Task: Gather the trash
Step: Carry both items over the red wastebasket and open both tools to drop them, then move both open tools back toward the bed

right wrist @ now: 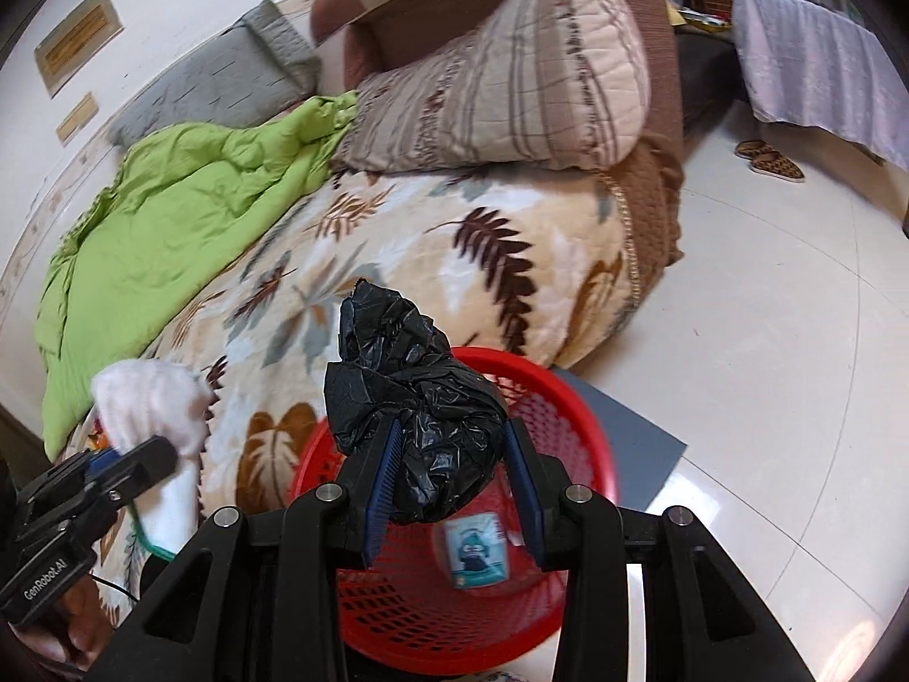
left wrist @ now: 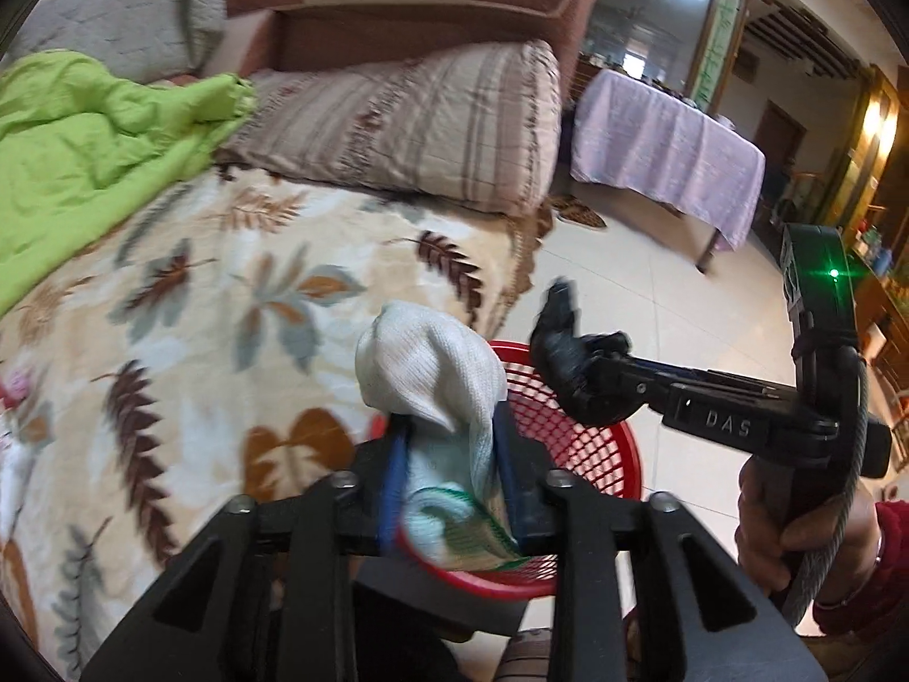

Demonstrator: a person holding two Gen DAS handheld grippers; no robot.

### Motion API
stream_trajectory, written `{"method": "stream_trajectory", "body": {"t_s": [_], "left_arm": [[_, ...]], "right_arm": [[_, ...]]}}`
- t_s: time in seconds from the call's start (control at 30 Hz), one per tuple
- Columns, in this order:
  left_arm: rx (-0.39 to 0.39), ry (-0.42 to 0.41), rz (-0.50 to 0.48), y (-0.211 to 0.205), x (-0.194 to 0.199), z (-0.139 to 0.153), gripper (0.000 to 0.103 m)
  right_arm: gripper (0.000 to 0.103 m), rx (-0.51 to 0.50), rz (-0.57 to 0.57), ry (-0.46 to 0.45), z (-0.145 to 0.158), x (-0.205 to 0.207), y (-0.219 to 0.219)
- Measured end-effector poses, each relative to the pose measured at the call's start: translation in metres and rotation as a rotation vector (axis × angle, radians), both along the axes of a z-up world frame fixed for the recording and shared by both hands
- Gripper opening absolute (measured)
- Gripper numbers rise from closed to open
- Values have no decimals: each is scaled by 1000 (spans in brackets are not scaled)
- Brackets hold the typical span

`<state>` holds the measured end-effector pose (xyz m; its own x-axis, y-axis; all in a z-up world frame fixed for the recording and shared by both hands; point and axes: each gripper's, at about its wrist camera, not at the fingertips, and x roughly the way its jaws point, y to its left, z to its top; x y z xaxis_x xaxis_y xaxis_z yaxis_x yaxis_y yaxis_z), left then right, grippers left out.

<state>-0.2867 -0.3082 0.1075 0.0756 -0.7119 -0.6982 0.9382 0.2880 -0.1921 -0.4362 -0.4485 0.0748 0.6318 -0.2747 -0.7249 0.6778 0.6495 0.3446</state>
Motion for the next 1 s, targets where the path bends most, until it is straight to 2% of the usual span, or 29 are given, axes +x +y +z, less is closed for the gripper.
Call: {"method": "stream_trajectory", "body": {"t_s": [0.07,0.13,0.17,0.27,0.43,0.5,0.73,0.87,0.97,1.0], "left_arm": [[19,15,-12,-9,-1,-6,54],[22,16,7,-8,1,-8,61],[14,22,15,-4,3,-8,61],[0,20,63,9,12,-2,61],[-36,-11,225,53,43,7,65],[-41,-32,311,80,60,10,67],[-42,-72,570,183,111,7,69],[-25,-67,709,250,136,-7,69],[-12,-42,831,298,153,-24,69],[5,-34,860,309,158,-30,69]], "right_arm": [[46,3,-8,12,-2,-2,-3],[54,6,-7,22,-2,-3,-6],[58,-1,-13,23,-3,-5,-6],[58,-34,-26,17,3,-9,-5],[58,-95,8,0,17,9,4],[62,-129,52,-2,25,27,16],[63,-155,240,-49,35,93,69],[63,-138,352,-64,36,132,102],[72,-129,431,-77,36,160,130],[72,-119,465,-86,36,171,141]]}}
